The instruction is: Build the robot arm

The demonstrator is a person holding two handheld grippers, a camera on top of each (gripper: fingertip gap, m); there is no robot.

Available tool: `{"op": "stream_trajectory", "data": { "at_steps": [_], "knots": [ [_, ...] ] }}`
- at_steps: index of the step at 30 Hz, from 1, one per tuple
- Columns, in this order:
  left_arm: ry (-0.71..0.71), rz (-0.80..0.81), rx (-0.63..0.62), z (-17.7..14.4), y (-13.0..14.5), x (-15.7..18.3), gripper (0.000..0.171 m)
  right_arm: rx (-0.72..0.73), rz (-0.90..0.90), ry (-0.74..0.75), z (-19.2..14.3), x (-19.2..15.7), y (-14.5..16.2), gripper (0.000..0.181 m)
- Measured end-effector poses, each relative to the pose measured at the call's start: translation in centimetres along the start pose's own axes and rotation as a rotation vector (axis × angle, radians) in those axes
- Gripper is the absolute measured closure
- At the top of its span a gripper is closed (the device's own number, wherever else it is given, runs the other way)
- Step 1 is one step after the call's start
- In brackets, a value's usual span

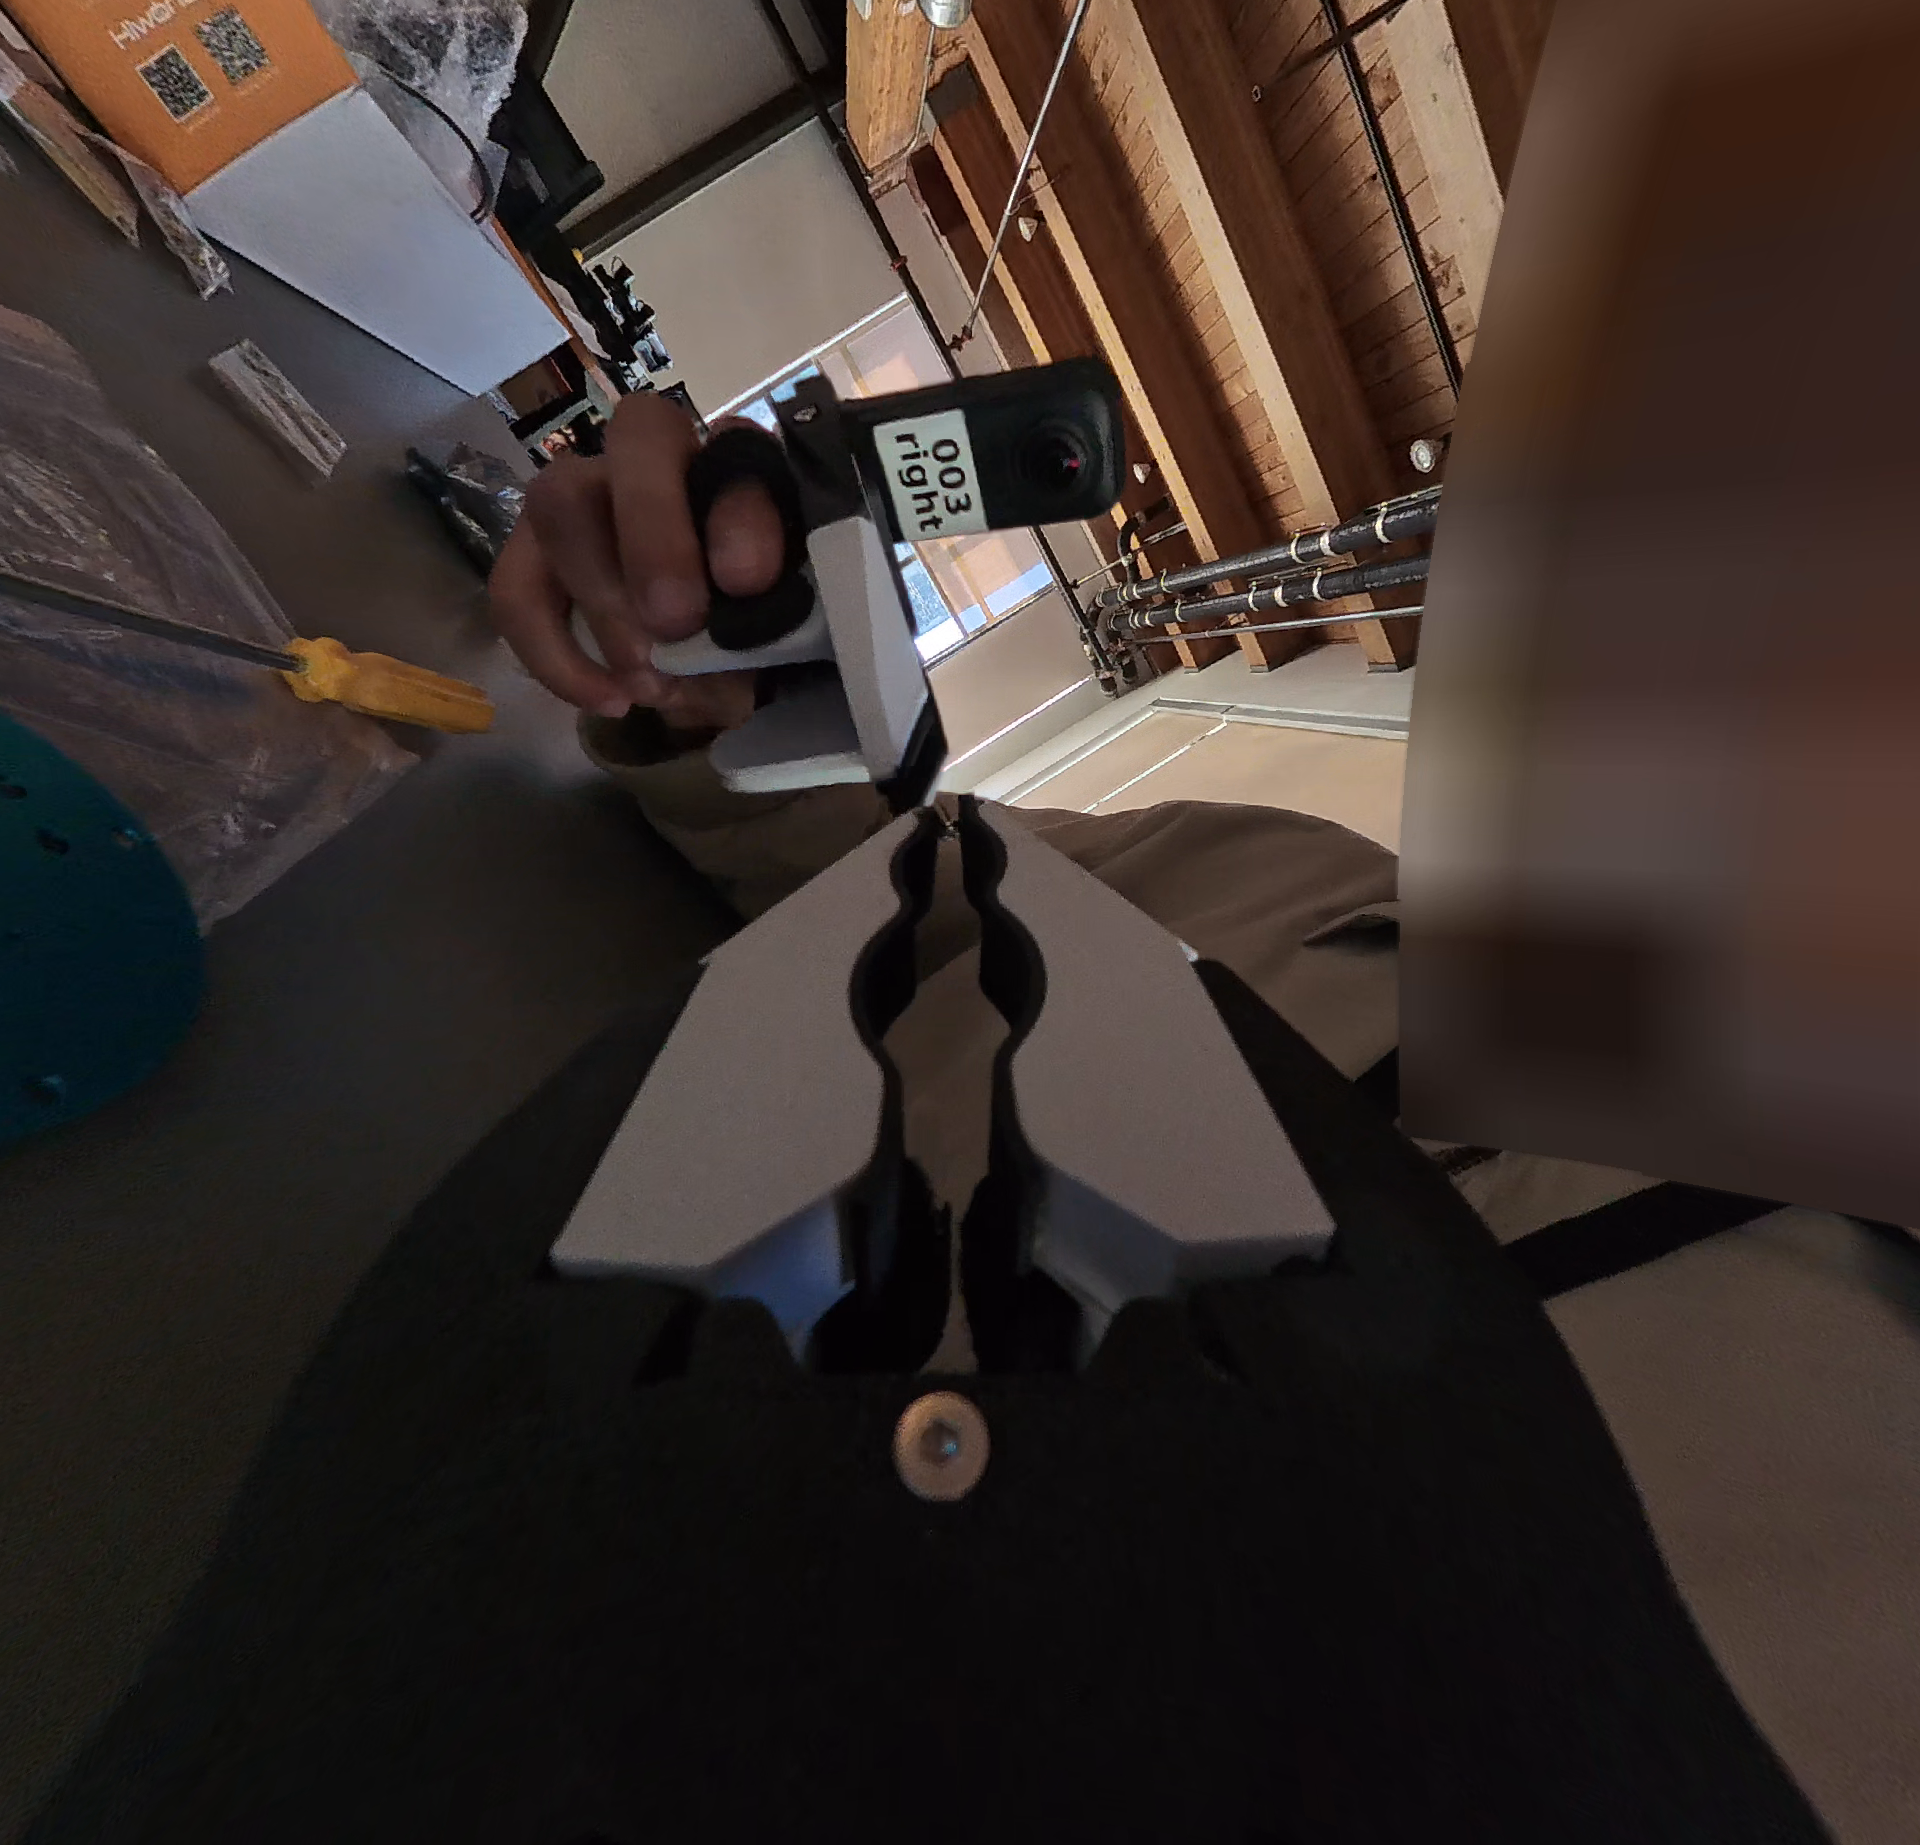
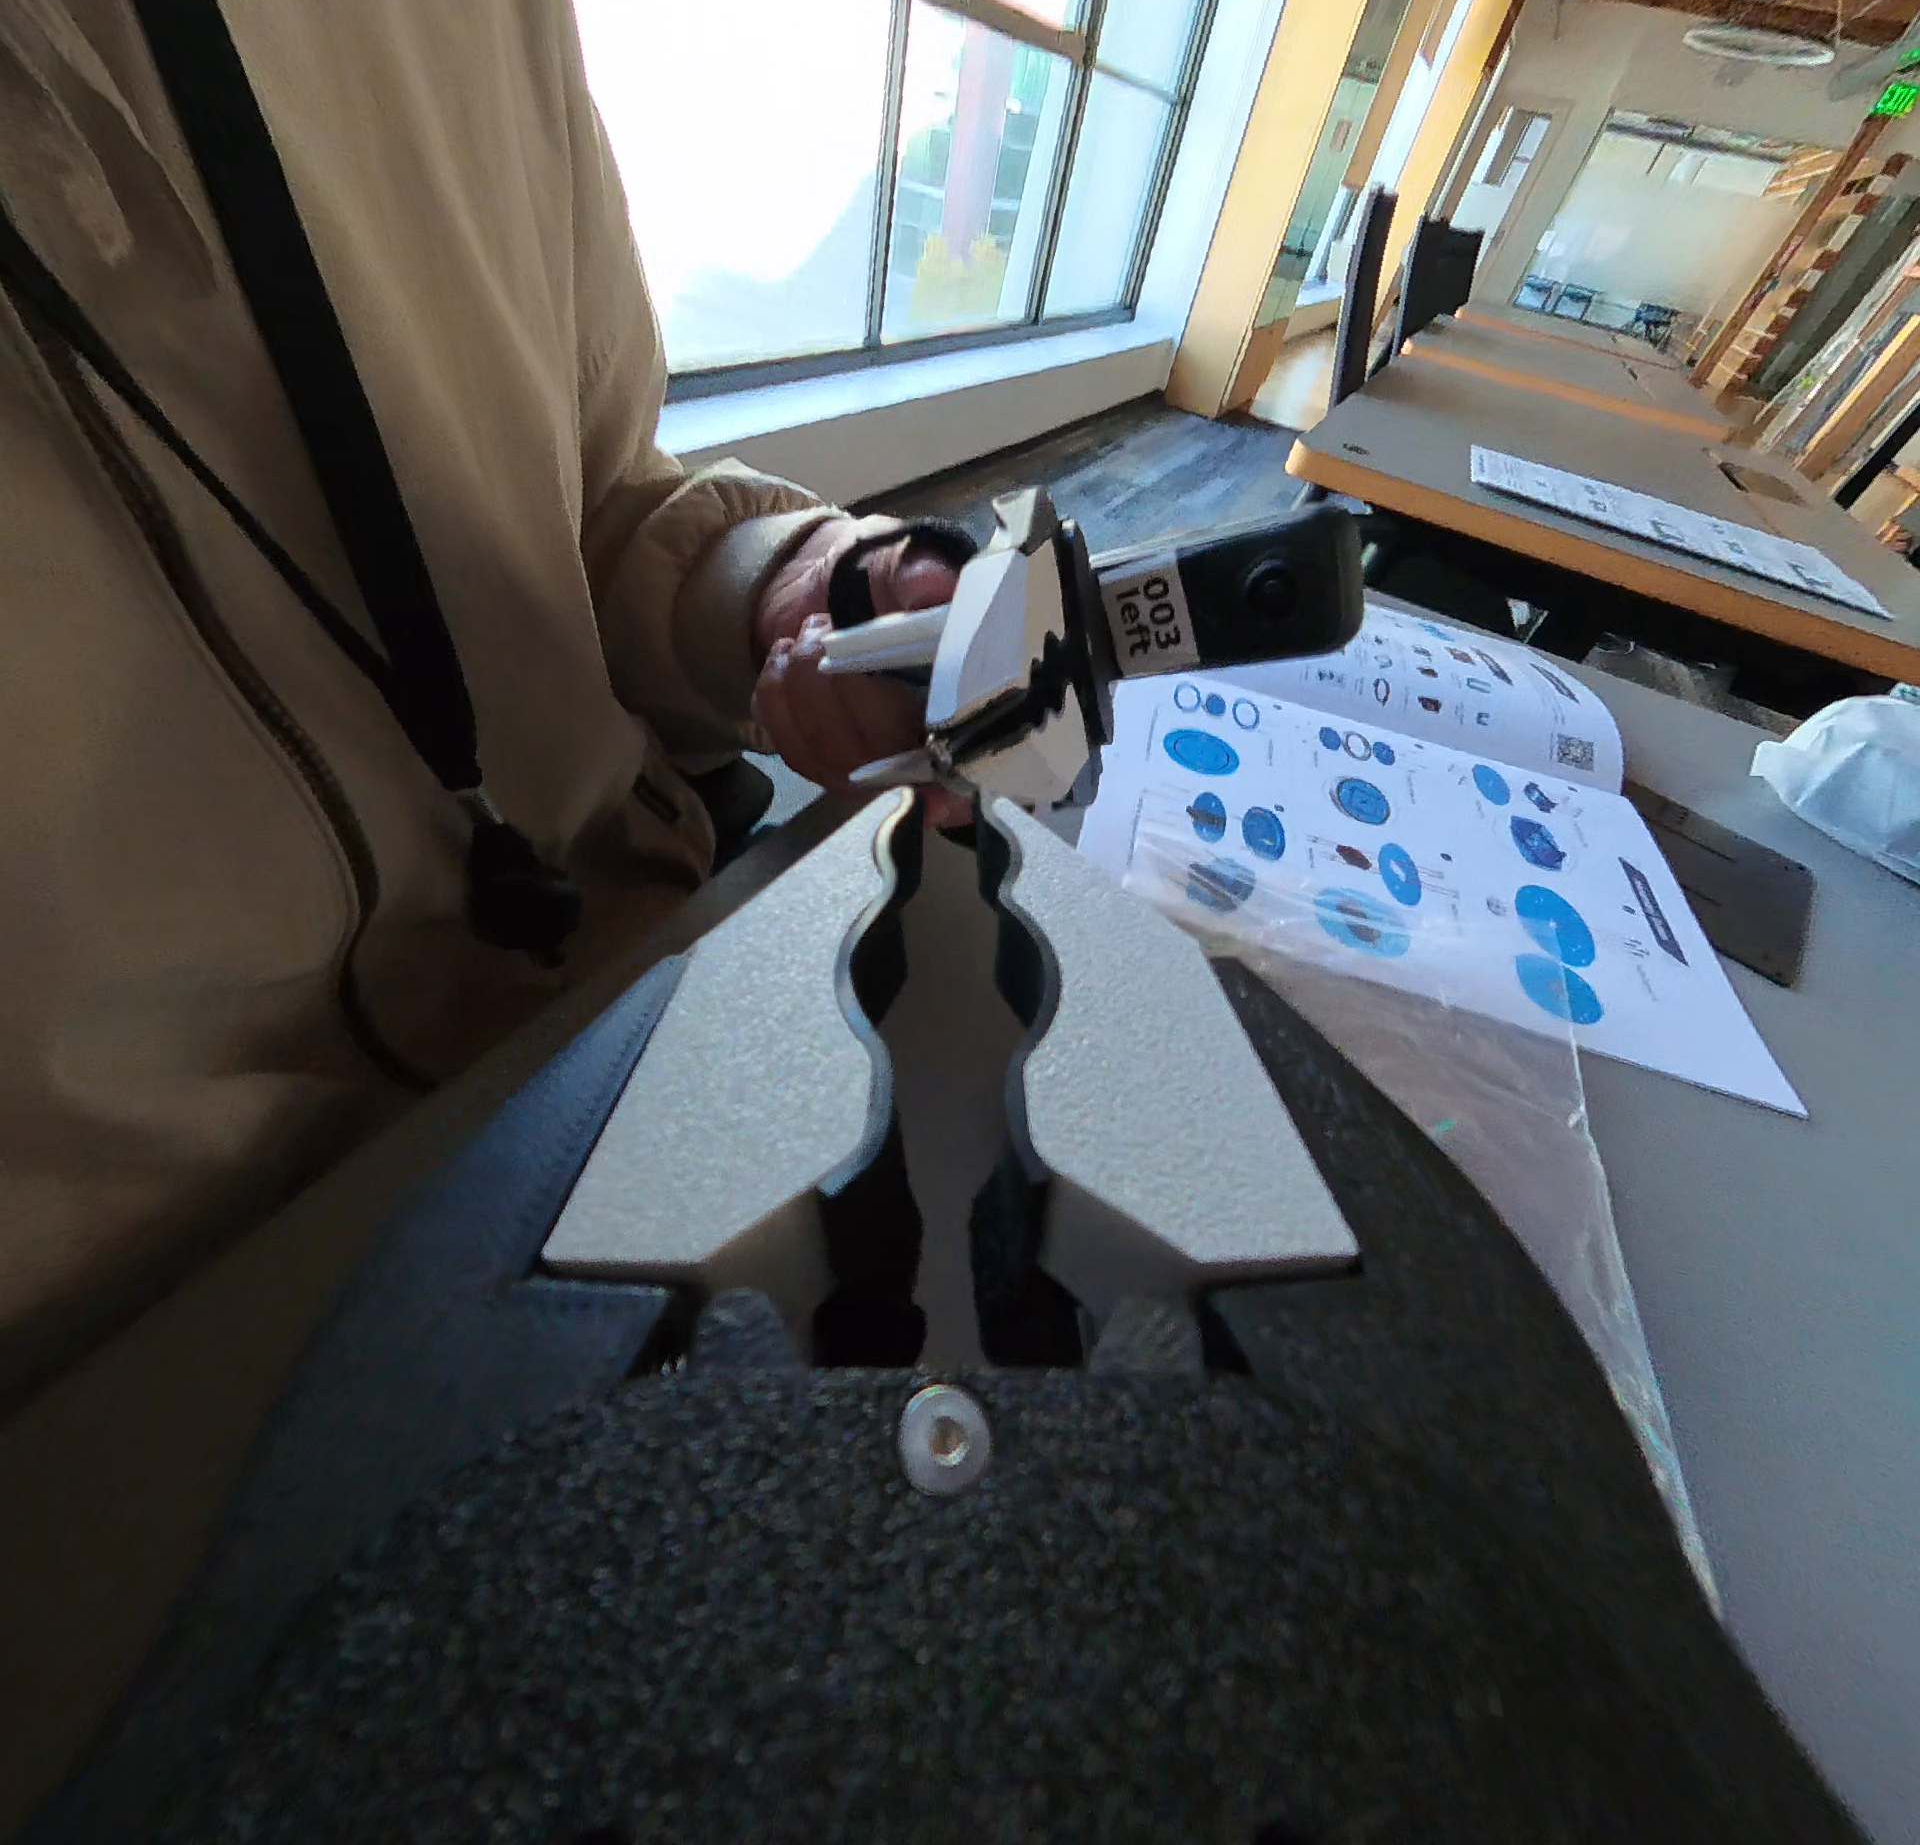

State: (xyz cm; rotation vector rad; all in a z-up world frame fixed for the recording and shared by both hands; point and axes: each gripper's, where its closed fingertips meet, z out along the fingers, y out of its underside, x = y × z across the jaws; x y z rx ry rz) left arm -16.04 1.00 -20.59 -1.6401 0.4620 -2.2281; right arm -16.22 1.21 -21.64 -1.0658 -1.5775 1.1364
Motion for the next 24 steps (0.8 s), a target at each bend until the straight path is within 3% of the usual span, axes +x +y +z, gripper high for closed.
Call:
{"op": "stream_trajectory", "data": {
  "at_steps": [12,20,24],
  "knots": [
    [0.023,-0.038,-0.013,0.6,0.0,-0.7,0.168,-0.017,-0.018,0.014,-0.2,-0.1,0.2,0.18],
    [-0.156,0.032,0.008,0.2,-0.3,-2.6,0.168,-0.123,0.044,0.078,-0.2,0.8,2.0,0.181],
    [-0.157,0.002,0.034,0.0,-0.6,-2.7,0.168,-0.108,-0.003,0.081,-0.1,0.7,2.0,0.174]
  ]
}}
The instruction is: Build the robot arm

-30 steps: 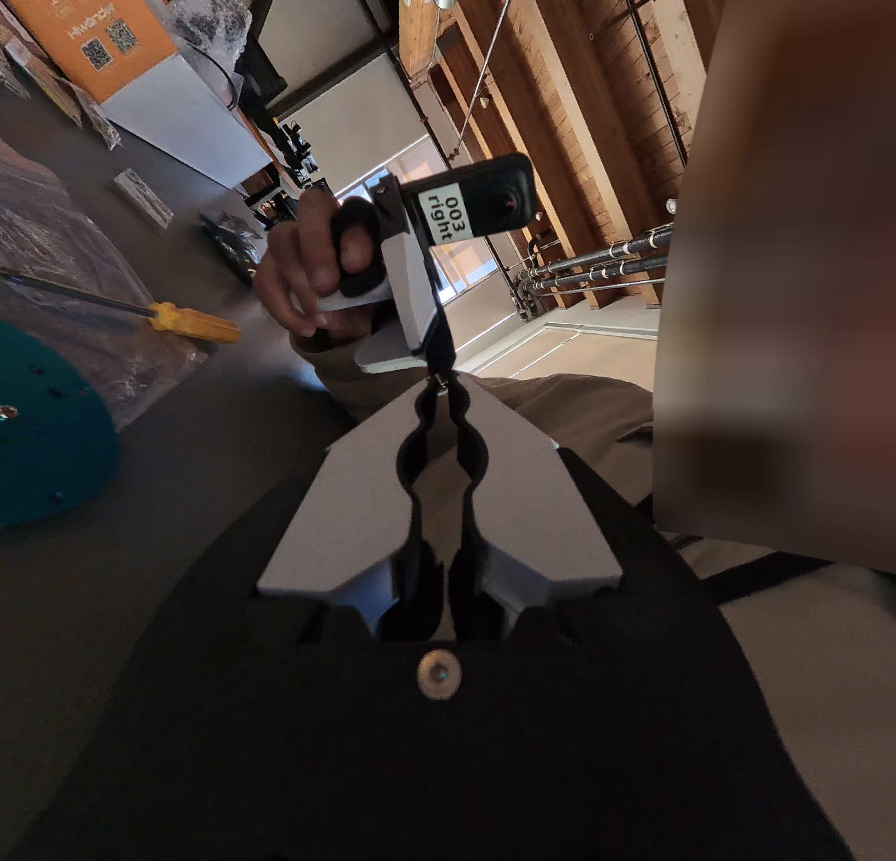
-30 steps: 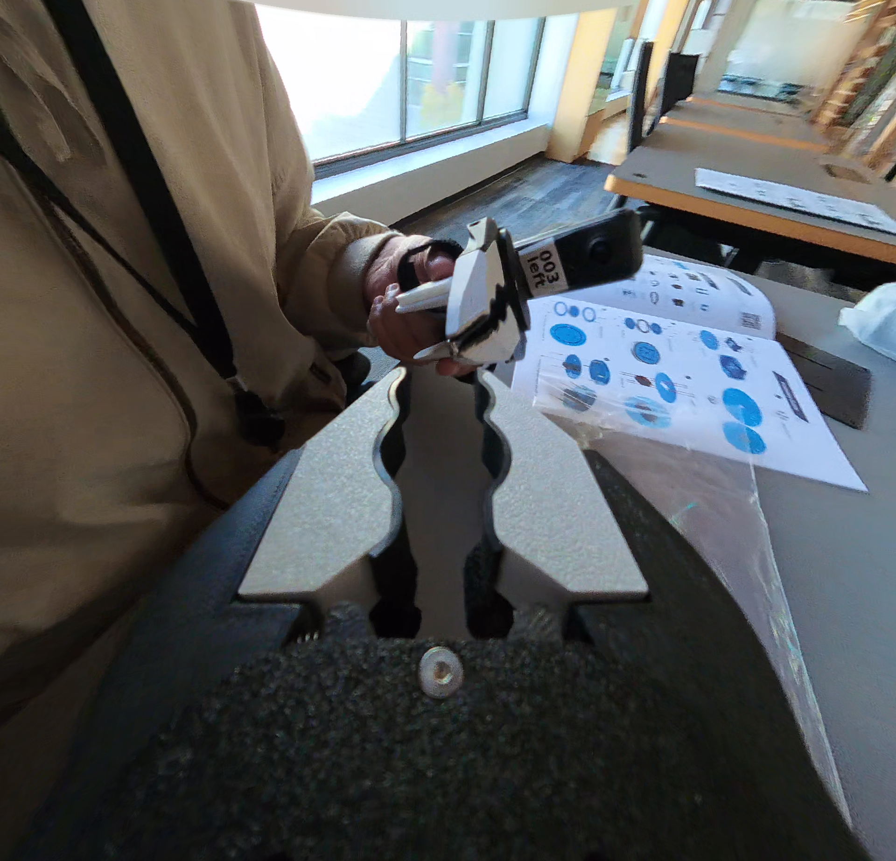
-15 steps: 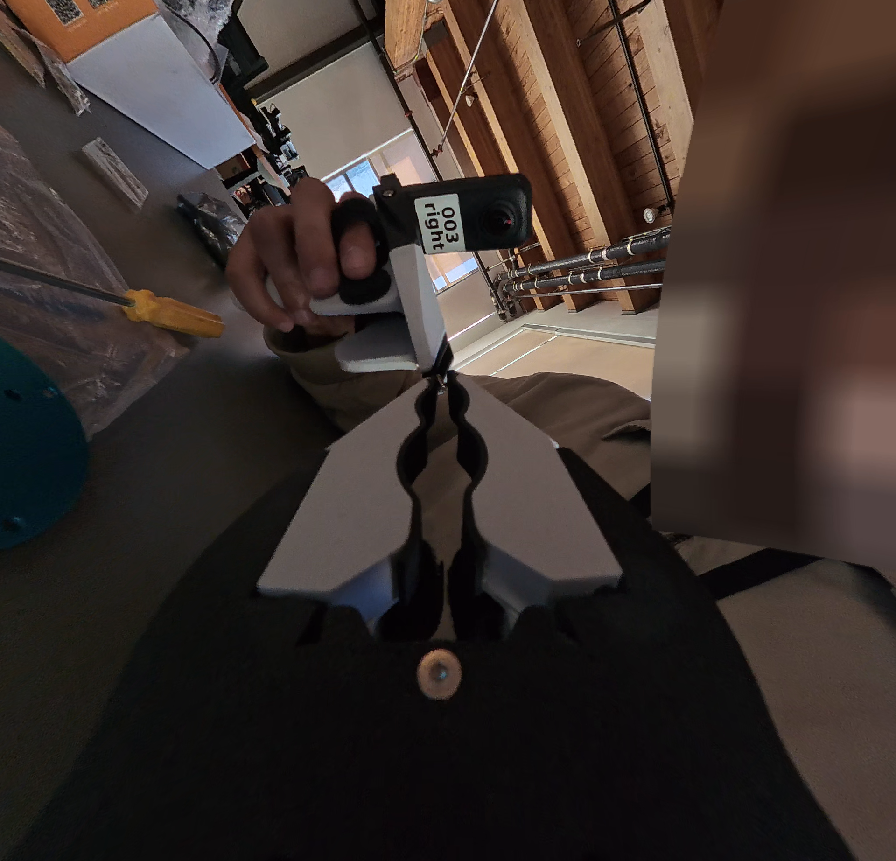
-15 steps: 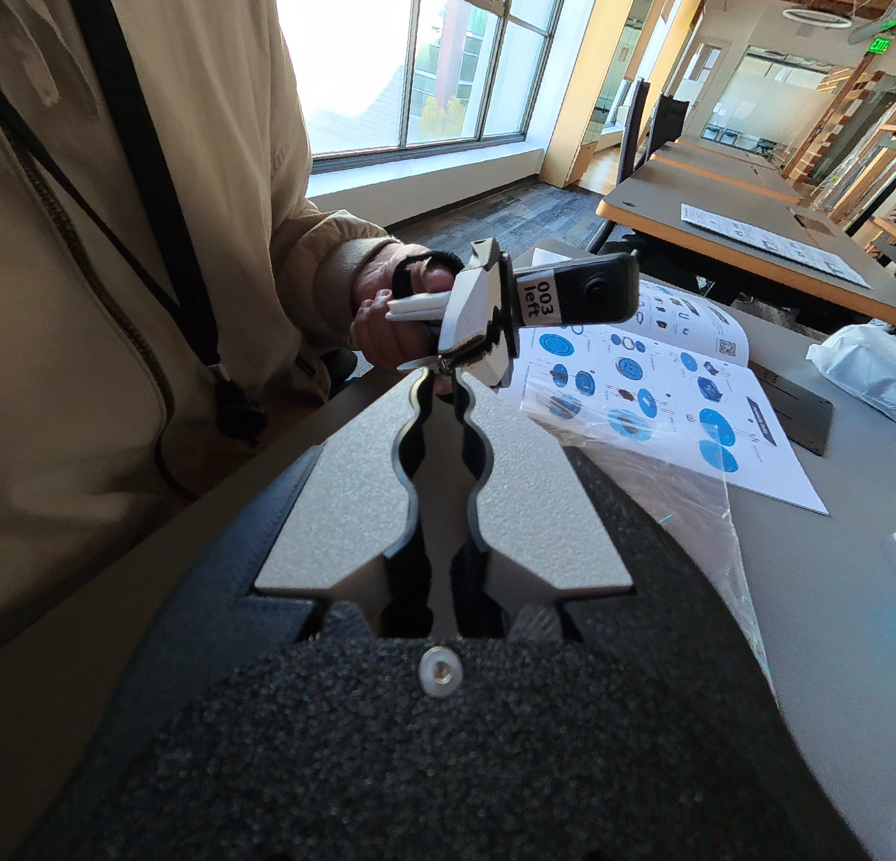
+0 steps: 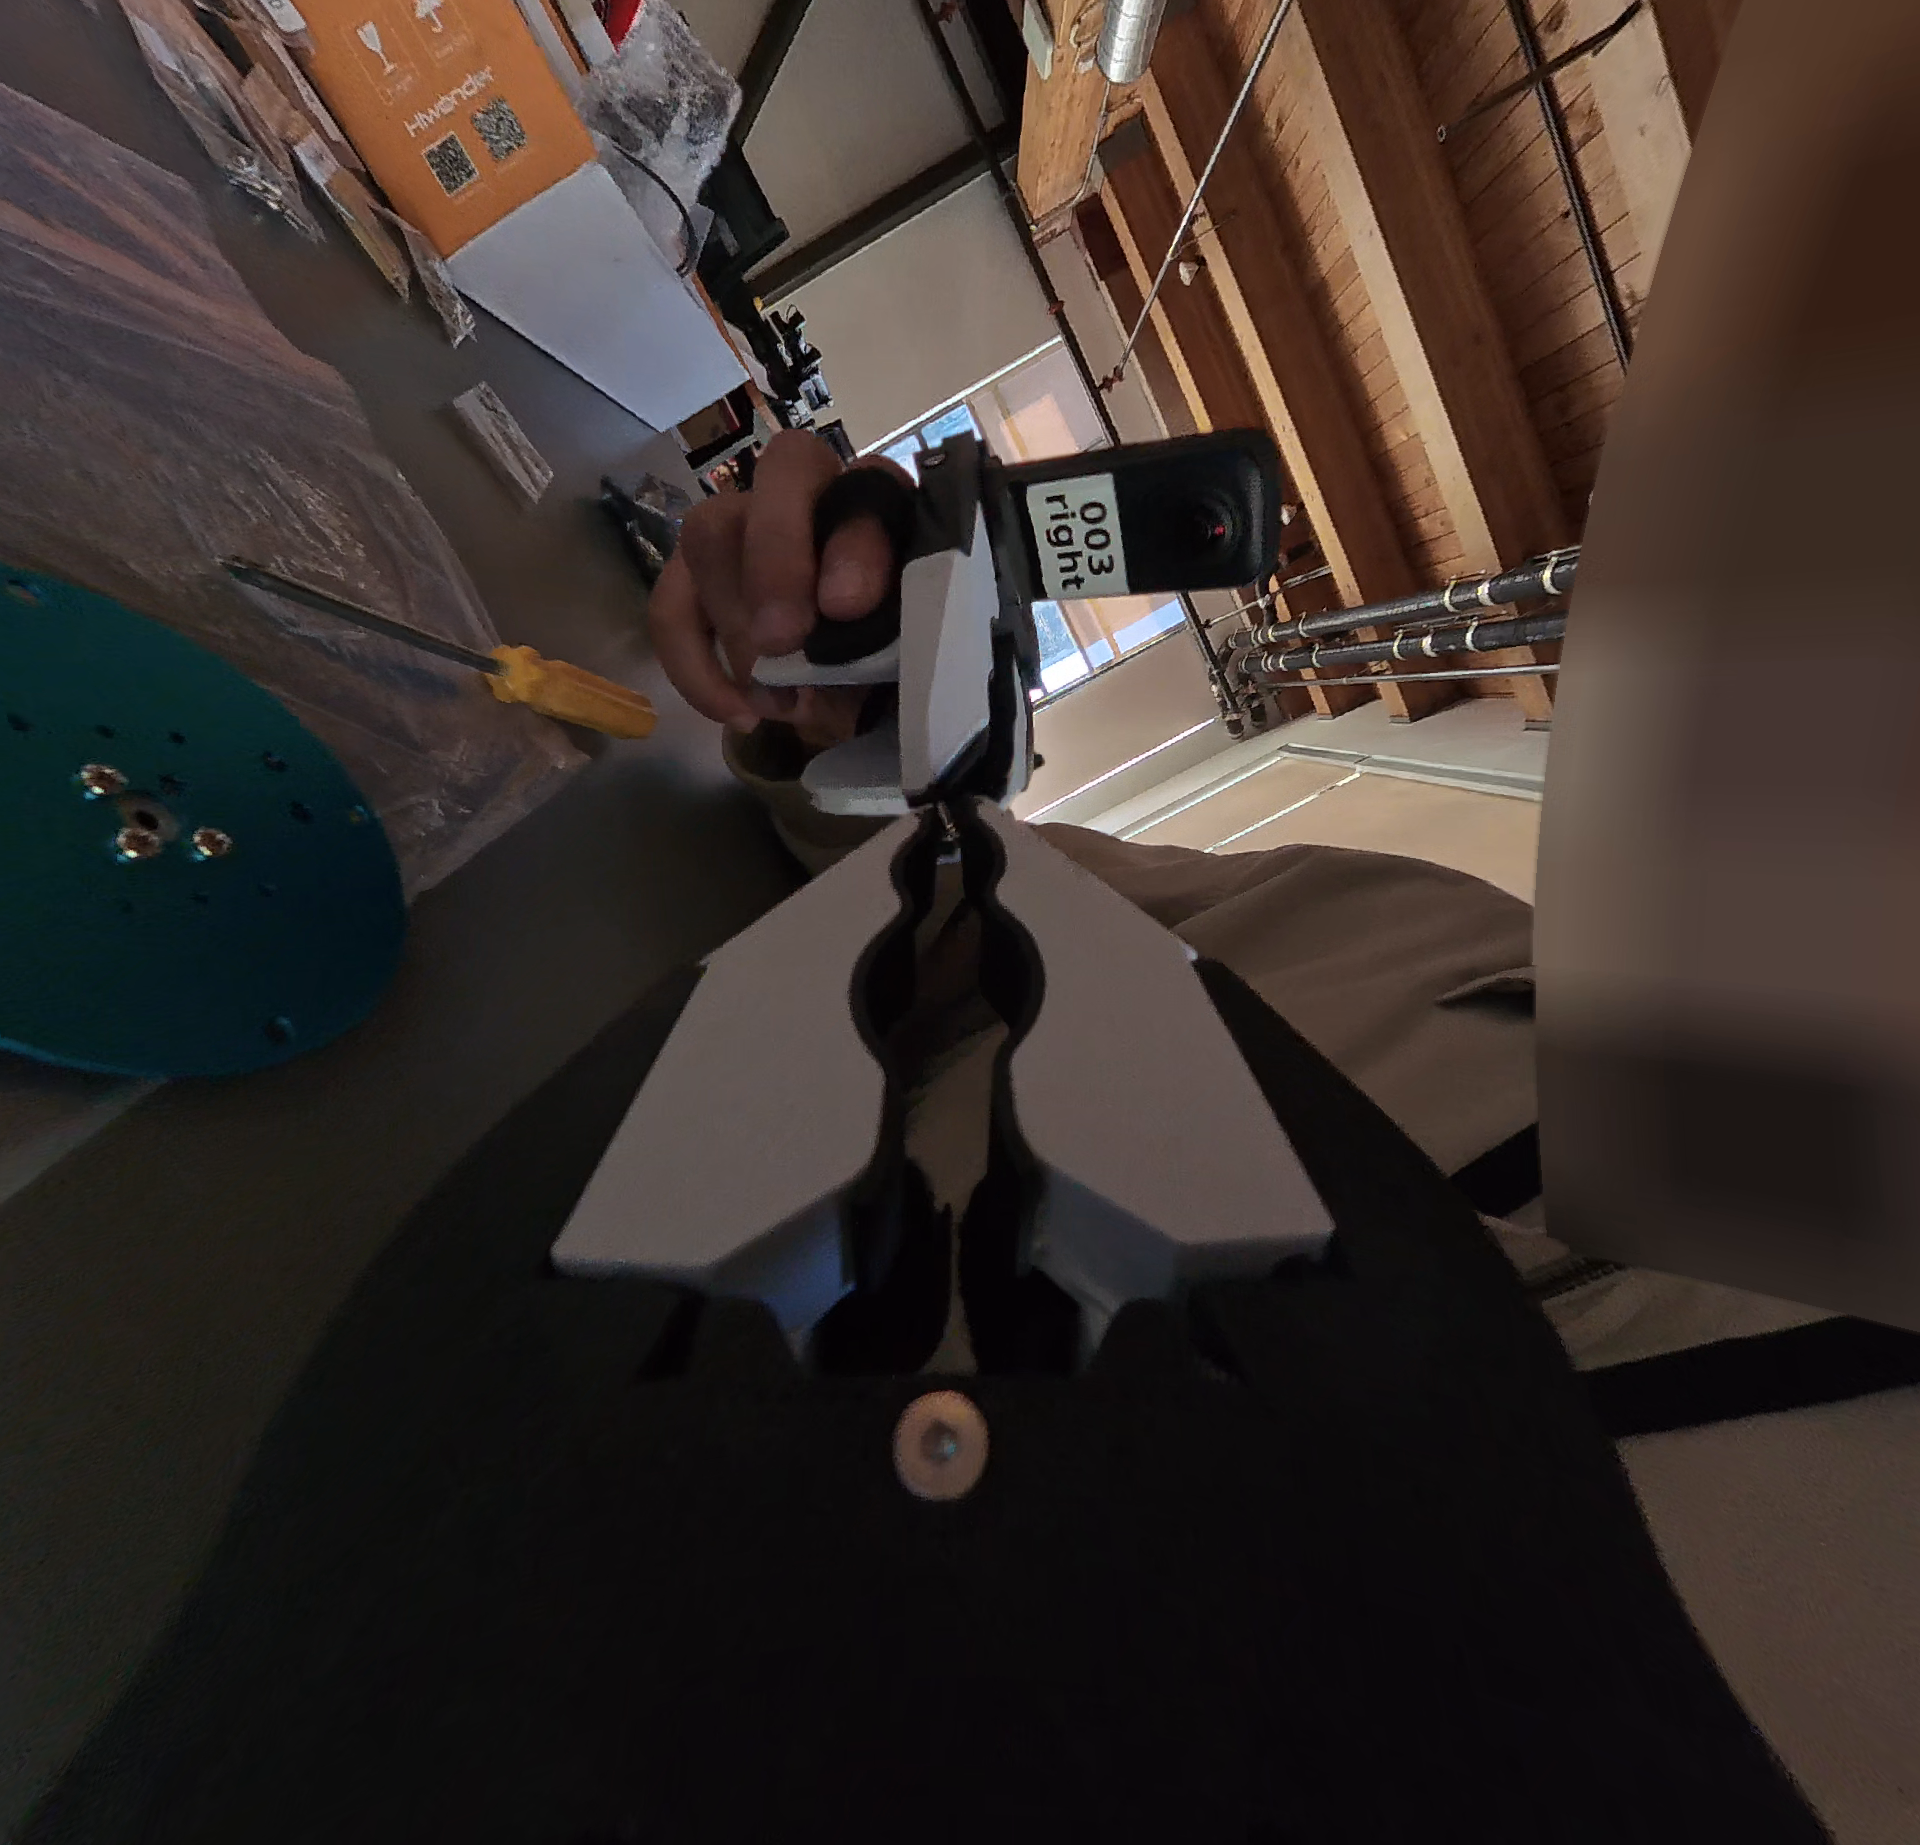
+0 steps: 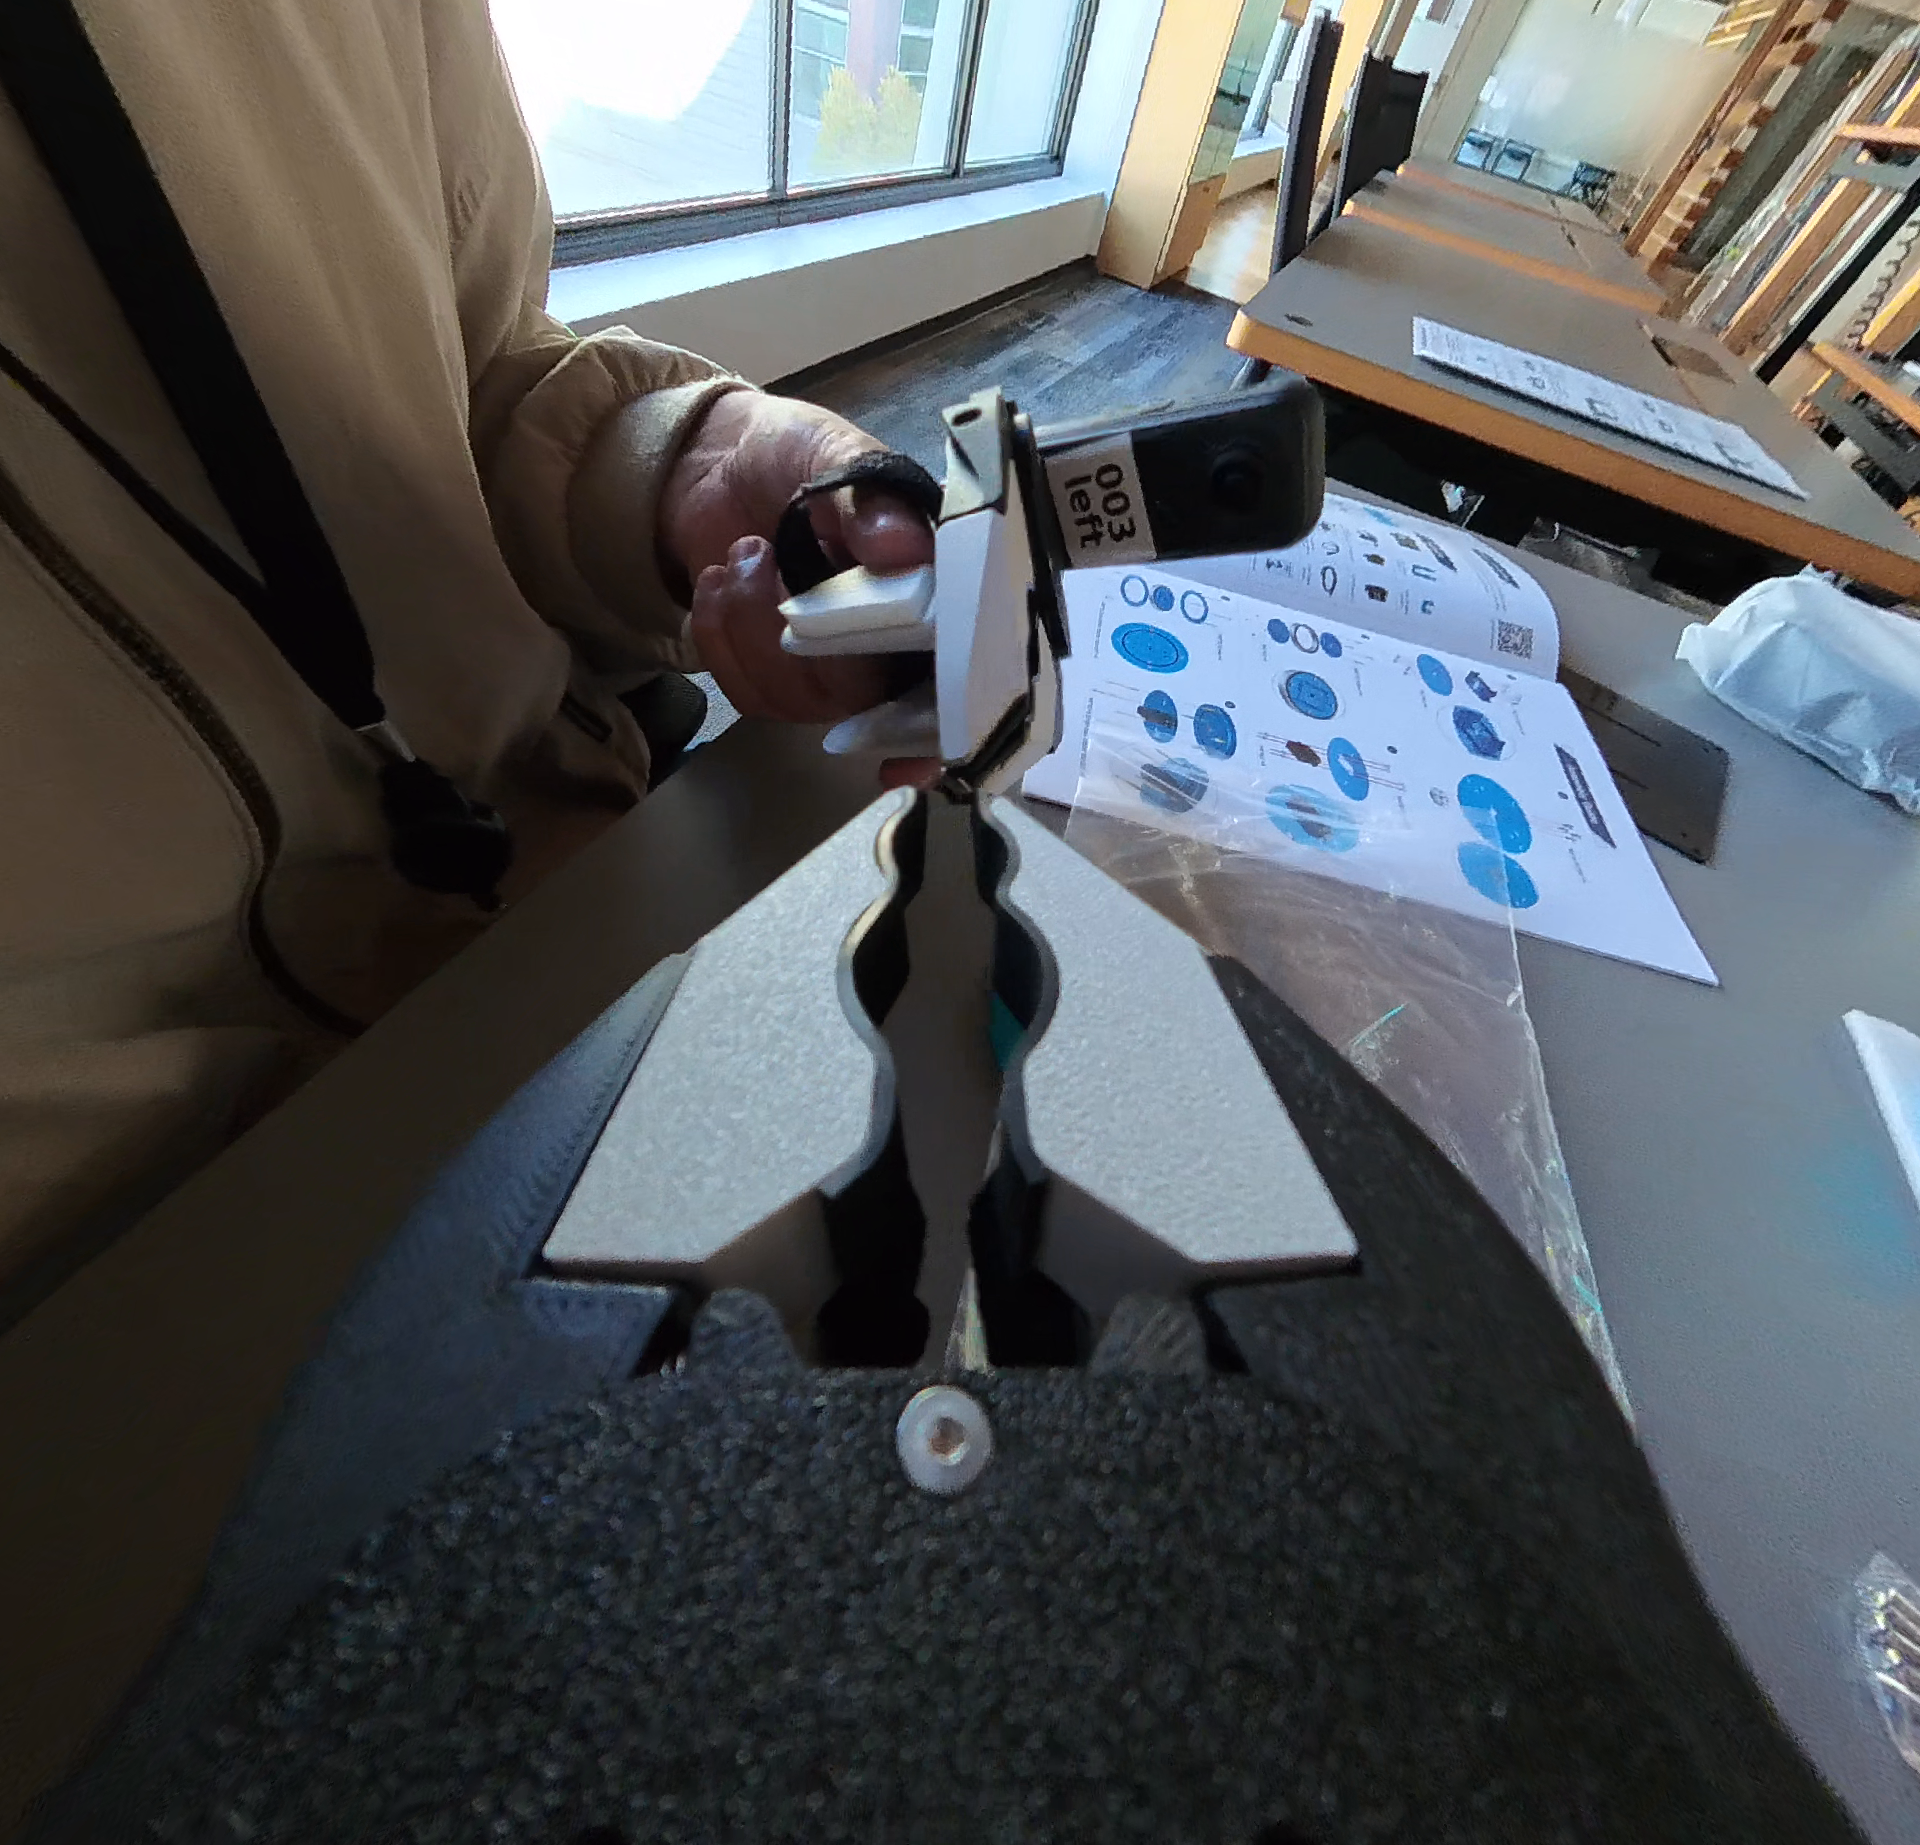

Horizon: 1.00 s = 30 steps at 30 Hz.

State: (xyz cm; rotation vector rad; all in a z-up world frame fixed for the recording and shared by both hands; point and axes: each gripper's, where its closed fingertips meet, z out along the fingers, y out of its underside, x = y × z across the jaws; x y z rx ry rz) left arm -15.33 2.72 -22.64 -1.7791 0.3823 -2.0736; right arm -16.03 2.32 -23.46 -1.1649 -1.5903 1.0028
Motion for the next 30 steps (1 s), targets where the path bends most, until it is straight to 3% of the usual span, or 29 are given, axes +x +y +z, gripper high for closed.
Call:
{"op": "stream_trajectory", "data": {
  "at_steps": [5,8,14,20,26,30],
  "knots": [
    [-0.004,-0.038,0.075,-0.4,-0.9,-0.6,0.168,-0.031,0.01,0.083,0.4,1.0,0.3,0.164],
    [0.005,-0.048,0.094,-0.5,-1.1,-0.6,0.168,-0.025,0.035,0.156,0.4,1.8,0.3,0.171],
    [0.015,-0.072,0.075,-0.5,-0.7,-0.6,0.168,-0.027,-0.007,0.153,0.6,1.2,0.5,0.179],
    [-0.078,-0.015,0.079,-0.7,-0.9,-1.6,0.167,-0.105,0.0,0.2,0.8,1.5,1.4,0.18],
    [-0.212,0.243,0.096,-1.1,-1.8,-1.6,0.156,-0.094,0.15,0.204,0.8,2.5,2.2,0.181],
    [-0.319,0.681,-0.007,-1.8,-1.6,-0.9,0.154,-0.023,0.284,0.134,0.6,2.4,1.9,0.18]
  ]
}}
